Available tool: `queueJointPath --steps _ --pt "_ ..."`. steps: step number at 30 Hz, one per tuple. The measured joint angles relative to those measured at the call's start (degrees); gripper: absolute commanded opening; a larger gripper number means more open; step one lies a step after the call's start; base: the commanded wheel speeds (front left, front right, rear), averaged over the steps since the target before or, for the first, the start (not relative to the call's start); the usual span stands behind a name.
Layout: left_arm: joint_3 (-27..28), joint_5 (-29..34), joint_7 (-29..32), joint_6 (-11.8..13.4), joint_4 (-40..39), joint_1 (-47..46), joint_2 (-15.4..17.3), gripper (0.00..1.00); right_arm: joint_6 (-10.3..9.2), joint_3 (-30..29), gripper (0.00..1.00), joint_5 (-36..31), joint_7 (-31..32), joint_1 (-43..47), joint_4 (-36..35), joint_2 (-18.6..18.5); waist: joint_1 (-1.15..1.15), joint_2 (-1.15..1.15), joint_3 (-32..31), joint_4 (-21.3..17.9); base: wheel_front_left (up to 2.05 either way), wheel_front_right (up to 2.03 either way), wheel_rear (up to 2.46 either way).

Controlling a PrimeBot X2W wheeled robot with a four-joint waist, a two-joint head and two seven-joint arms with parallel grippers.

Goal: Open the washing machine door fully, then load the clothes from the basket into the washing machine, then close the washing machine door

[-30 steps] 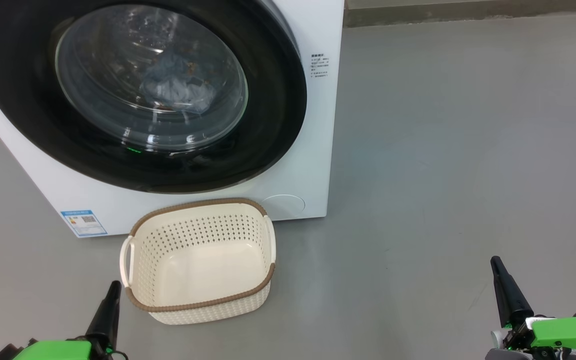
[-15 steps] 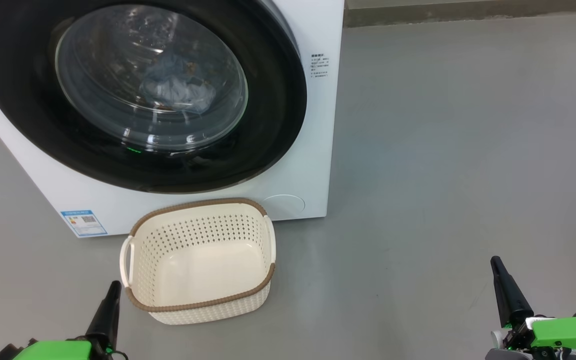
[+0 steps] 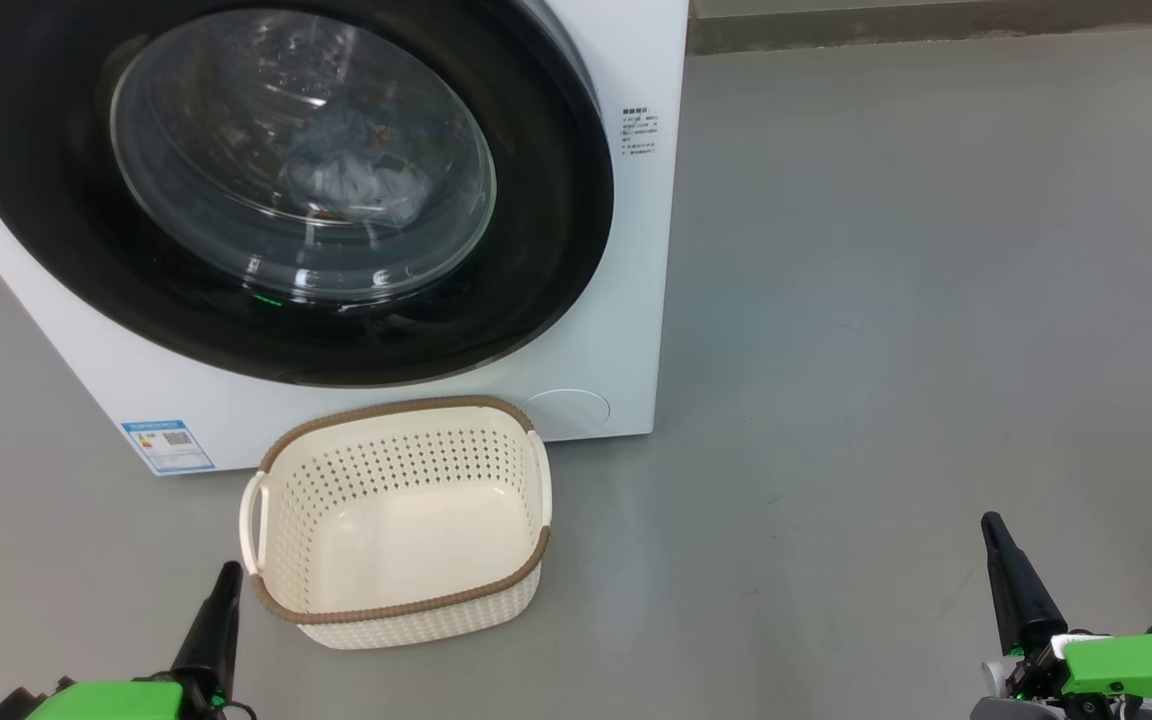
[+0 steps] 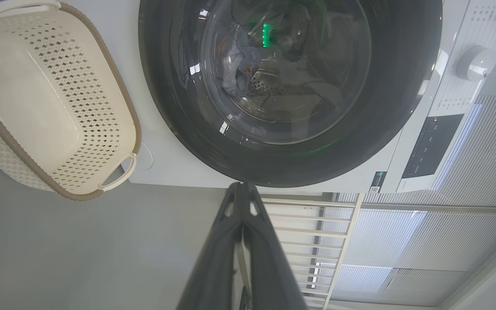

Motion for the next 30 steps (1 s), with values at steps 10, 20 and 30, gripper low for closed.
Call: queueJointPath --steps 10,20,30 --pt "0.0 0.0 0.0 0.0 0.0 0.0 0.0 0.0 0.01 0.0 0.0 0.0 0.0 0.0 0.0 0.0 0.0 0.0 0.0 0.0 0.0 0.0 0.0" --pt "0.0 0.0 0.0 0.0 0.0 0.0 0.01 0.0 0.0 0.0 0.0 0.0 0.0 0.0 0.0 0.0 0.0 0.0 0.0 0.0 0.0 0.0 0.0" --pt "0.0 -0.01 0.0 0.0 0.0 0.0 0.01 0.0 0.0 0.0 0.0 0.0 0.0 0.0 0.0 0.0 0.0 0.0 0.0 0.0 0.0 0.0 0.0"
